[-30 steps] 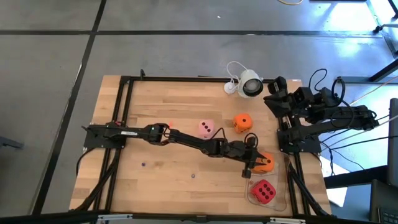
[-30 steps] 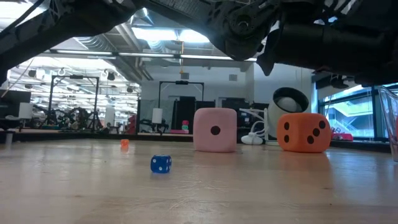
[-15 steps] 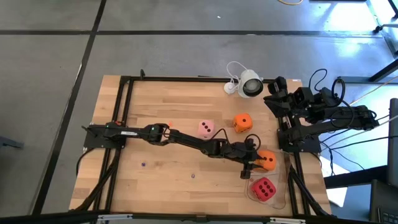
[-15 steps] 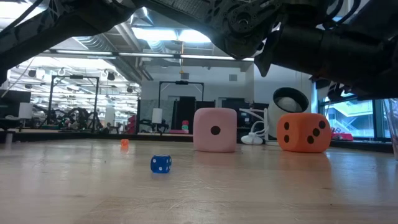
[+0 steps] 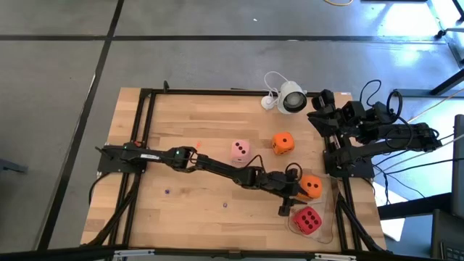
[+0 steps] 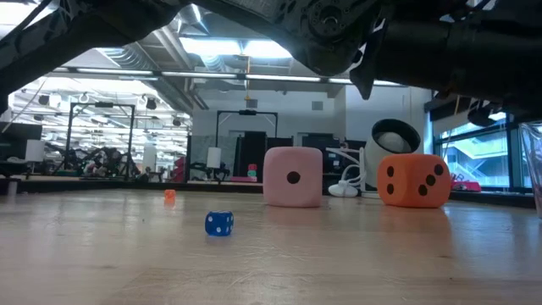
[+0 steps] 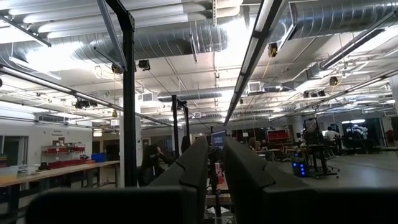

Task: Pick & Place Dice
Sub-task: Put the small orange die into the transparent container

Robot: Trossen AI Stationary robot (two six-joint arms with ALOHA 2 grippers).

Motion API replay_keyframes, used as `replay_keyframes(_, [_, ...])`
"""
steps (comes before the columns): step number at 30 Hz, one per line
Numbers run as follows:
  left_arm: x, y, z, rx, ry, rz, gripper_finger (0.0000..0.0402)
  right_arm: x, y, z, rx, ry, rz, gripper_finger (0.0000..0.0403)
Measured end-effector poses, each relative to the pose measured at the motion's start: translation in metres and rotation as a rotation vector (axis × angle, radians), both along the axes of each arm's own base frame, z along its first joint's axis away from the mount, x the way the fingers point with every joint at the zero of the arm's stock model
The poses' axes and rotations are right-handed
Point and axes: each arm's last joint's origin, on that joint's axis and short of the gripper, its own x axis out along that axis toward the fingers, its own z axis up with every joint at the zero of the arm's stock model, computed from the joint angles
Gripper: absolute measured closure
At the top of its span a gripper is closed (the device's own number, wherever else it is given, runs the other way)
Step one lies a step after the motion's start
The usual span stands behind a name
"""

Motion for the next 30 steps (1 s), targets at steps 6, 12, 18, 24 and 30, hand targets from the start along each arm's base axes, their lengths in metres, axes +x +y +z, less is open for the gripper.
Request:
replay_keyframes(6, [-0.002, -0.006, 0.007, 0.016, -0.015, -0.040, 0.0244, 0.004, 0.000, -0.007, 0.012, 0.084, 0.013, 0.0348])
replay_keyframes(12, [-0.009, -0.001, 0.036, -0.091, -0.011, -0.205, 0.0244, 0.009, 0.001, -0.018, 0.069, 0.217, 0.050, 0.0348])
replay_keyframes(18, [-0.020, 0.004, 0.064, -0.062, 0.044, -0.271, 0.0245, 0.009, 0.004, -0.019, 0.053, 0.236, 0.159, 0.0348])
replay_keyframes(24, [-0.033, -0.016, 0.085, 0.011, 0.034, -0.294, 0.0245, 0.011, 0.005, -0.022, 0.021, 0.262, 0.166, 0.0348])
replay_keyframes(30, [-0.048, -0.025, 0.087, 0.061, 0.074, -0.263, 0.0245, 0.013, 0.005, -0.024, -0.002, 0.268, 0.155, 0.0348])
